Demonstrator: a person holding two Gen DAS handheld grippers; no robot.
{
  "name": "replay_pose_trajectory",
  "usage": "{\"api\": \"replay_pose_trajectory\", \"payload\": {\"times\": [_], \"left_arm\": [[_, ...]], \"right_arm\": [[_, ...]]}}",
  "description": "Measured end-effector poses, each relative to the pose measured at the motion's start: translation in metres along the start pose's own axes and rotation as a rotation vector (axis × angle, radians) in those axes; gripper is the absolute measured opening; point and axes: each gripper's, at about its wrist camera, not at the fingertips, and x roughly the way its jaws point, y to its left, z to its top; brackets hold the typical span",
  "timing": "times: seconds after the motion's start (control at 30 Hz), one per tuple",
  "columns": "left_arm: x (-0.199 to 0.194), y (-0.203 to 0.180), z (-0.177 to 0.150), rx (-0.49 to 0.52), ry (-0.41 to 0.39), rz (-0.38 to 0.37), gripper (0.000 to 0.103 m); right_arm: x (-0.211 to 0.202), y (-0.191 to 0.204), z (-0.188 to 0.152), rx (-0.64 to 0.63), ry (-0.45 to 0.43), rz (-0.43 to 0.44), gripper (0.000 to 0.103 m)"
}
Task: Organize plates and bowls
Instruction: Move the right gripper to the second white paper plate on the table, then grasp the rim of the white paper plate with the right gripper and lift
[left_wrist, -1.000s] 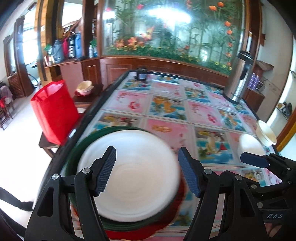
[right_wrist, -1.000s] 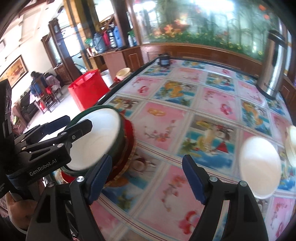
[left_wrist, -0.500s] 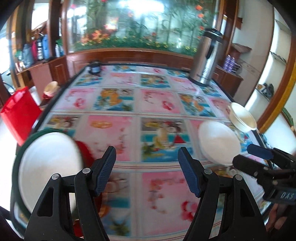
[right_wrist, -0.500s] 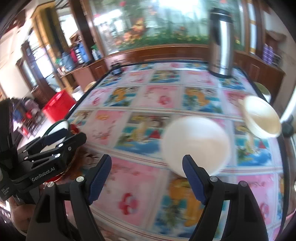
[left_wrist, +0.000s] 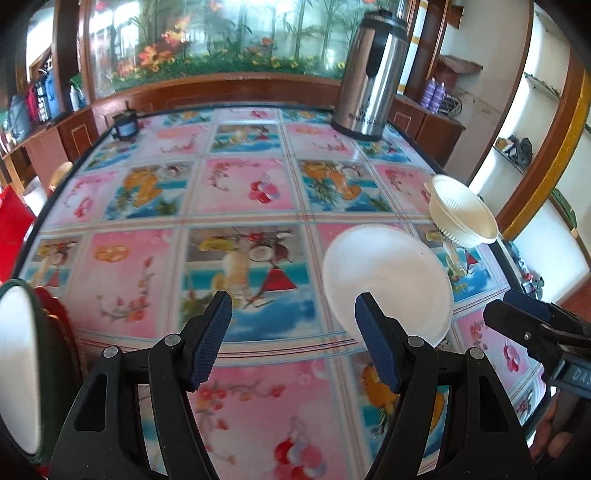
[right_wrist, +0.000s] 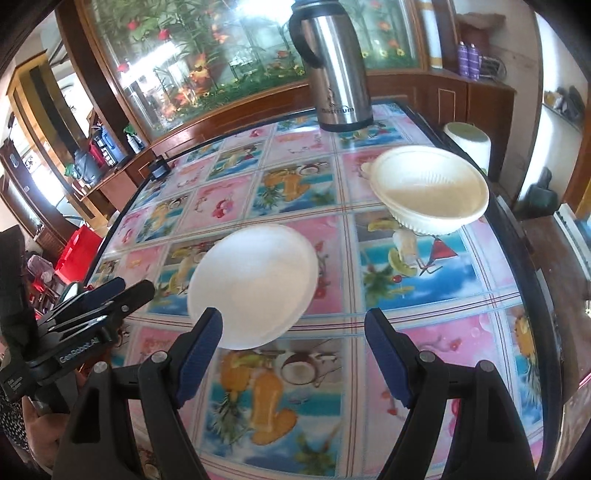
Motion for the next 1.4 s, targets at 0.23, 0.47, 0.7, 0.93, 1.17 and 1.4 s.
{"api": "replay_pose_trajectory", "payload": {"times": [0.23,0.47,0.7,0.93,1.17,1.4], "left_arm": [[0.026,-0.013,0.008,0.02,0.038,0.013,0.07],[0.047,-0.018,0.009,0.039,0.077,0.006,0.07],[0.062,-0.02,0.01,0.05,0.113,-0.023,0.07],[0.072,-0.021,0.008,0.055,0.144,-0.039,0.016],[0.068,-0.029,0.002,0.081,0.15,-0.047,0.015],[0.057,-0.013,-0.002,0.052,0.148,-0.039,0.015]], "right_arm": [[0.024,-0.012,0.011,-0.008,0.03,0.016,0.08],[0.041,-0.017,0.017,-0.01,0.046,0.038,0.08],[0.058,-0.015,0.023,-0.042,0.075,0.067,0.067],[0.067,-0.015,0.019,-0.072,0.101,0.091,0.04],[0.066,-0.005,0.01,-0.094,0.115,0.104,0.04],[0.061,0.007,0.003,-0.104,0.113,0.122,0.034]]}}
